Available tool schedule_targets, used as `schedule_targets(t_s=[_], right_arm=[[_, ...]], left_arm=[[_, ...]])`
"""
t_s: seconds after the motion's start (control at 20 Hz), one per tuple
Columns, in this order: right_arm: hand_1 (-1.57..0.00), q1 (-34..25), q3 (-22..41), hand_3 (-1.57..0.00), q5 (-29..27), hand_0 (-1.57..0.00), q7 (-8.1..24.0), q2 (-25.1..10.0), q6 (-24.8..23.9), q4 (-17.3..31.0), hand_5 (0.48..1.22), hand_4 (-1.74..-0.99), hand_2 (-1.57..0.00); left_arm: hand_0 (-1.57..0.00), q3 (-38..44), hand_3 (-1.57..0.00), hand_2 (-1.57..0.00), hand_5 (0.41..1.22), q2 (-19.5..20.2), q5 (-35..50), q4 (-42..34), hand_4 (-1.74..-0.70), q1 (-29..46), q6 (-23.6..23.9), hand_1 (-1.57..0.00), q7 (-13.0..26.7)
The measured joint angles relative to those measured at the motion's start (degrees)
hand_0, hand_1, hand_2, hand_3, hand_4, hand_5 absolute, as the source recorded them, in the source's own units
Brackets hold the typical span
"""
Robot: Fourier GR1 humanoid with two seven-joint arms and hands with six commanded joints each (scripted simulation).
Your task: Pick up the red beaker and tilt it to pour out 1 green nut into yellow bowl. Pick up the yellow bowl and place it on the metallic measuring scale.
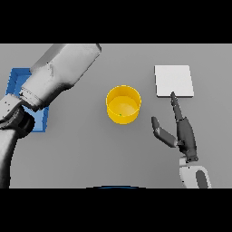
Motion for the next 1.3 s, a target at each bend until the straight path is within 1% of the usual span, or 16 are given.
schedule_targets(t_s=[0.15, 0.2, 0.3, 0.45, 0.55, 0.65, 0.7, 0.75, 0.85, 0.9, 1.0, 1.05, 1.1, 1.15, 1.25, 1.3], right_arm=[[0.0, -1.0, 0.0, 0.0, 0.5, 0.0, -0.2, 0.4, -0.8, 0.8, 0.672, -0.99, 0.0], [0.0, -0.5, 0.2, 0.0, 0.6, 0.0, -1.1, 0.3, -0.6, 0.6, 0.665, -0.999, 0.0], [0.0, -1.5, 0.0, 0.0, -0.3, 0.0, -0.6, 0.7, -0.3, 1.5, 0.669, -1.006, 0.0], [0.0, -2.4, -0.2, 0.0, -1.6, 0.0, 0.0, 1.3, 0.2, 2.1, 0.664, -0.996, 0.0], [0.0, -2.3, -0.5, 0.0, -2.4, 0.0, -1.2, 1.6, 0.3, 2.9, 0.654, -1.023, 0.0], [0.0, -2.5, -0.2, 0.0, -1.2, 0.0, -0.6, 1.1, -0.2, 2.9, 0.654, -1.044, 0.0], [0.0, -2.4, -0.1, 0.0, -0.9, 0.0, -0.7, 0.9, -0.2, 2.7, 0.653, -1.05, 0.0], [0.0, -2.2, -0.3, 0.0, -1.1, 0.0, -1.2, 0.6, 0.0, 3.0, 0.652, -1.057, 0.0], [0.0, -2.5, -0.4, 0.0, -1.0, 0.0, -0.1, 0.6, -0.2, 2.9, 0.652, -1.048, 0.0], [0.0, -1.6, 0.2, 0.0, -0.2, 0.0, -1.2, 0.6, -0.4, 2.4, 0.651, -1.047, 0.0], [0.0, -2.1, 0.6, 0.0, 1.2, 0.0, -0.3, 0.6, -1.2, 1.5, 0.648, -1.052, 0.0], [0.0, -2.4, 0.7, 0.0, 2.0, 0.0, 1.2, 0.4, -1.5, 1.5, 0.648, -1.054, 0.0], [0.0, -2.4, 0.8, 0.0, 2.4, 0.0, 1.5, 0.3, -1.7, 1.7, 0.649, -1.046, 0.0], [0.0, -2.4, 0.6, 0.0, 2.2, 0.0, 1.3, -0.2, -1.4, 1.4, 0.65, -1.041, 0.0], [0.0, -2.0, 0.6, 0.0, 2.0, 0.0, 1.1, -0.5, -0.9, 1.8, 0.648, -1.026, 0.0], [0.0, -2.5, 0.5, 0.0, 1.5, 0.0, 1.1, -0.3, -0.7, 2.1, 0.645, -1.02, 0.0]], left_arm=[[-1.57, 9.8, -1.43, -1.57, 1.221, 2.3, 7.1, 5.3, -1.73, -2.4, -1.2, -1.57, 4.4], [-1.57, 12.6, -1.43, -1.57, 1.221, 3.5, 9.2, 6.8, -1.74, -2.5, -0.8, -1.57, 6.0], [-1.57, 18.6, -1.45, -1.57, 1.221, 6.3, 14.0, 8.9, -1.74, -2.3, 0.6, -1.57, 8.7], [-1.57, 26.5, -1.45, -1.57, 1.221, 11.5, 21.0, 10.8, -1.74, 0.6, 4.9, -1.57, 12.8], [-1.57, 31.1, -1.42, -1.57, 1.221, 14.6, 25.5, 11.2, -1.74, 4.3, 8.3, -1.57, 14.0], [-1.57, 34.6, -1.42, -1.57, 1.221, 16.9, 28.9, 11.3, -1.74, 7.8, 10.7, -1.57, 18.2], [-1.57, 36.6, -1.43, -1.57, 1.221, 18.0, 31.0, 10.7, -1.74, 9.4, 11.8, -1.57, 18.8], [-1.57, 39.0, -1.44, -1.57, 1.221, 18.6, 33.6, 10.4, -1.74, 11.5, 12.9, -1.57, 20.9], [-1.57, 42.5, -1.46, -1.57, 1.221, 18.8, 37.9, 8.9, -1.74, 15.8, 15.6, -1.57, 21.7], [-1.57, 43.9, -1.47, -1.57, 1.221, 19.3, 39.8, 7.4, -1.74, 18.5, 16.6, -1.57, 22.2], [-1.57, 46.5, -1.47, -1.57, 1.221, 18.9, 43.4, 3.9, -1.74, 23.0, 17.9, -1.57, 25.5], [-1.57, 47.6, -1.48, -1.57, 1.221, 18.8, 45.1, 1.4, -1.74, 25.2, 18.5, -1.57, 26.0], [-1.57, 48.1, -1.48, -1.57, 1.221, 18.3, 46.4, -1.5, -1.74, 27.7, 18.8, -1.57, 27.4], [-1.57, 48.4, -1.48, -1.57, 1.221, 18.1, 47.4, -4.5, -1.74, 30.4, 19.5, -1.57, 28.3], [-1.57, 49.0, -1.45, -1.57, 1.221, 17.5, 49.3, -11.3, -1.74, 35.9, 20.5, -1.57, 32.7], [-1.57, 49.3, -1.44, -1.57, 1.221, 17.0, 50.4, -15.0, -1.74, 39.1, 21.0, -1.57, 33.7]])
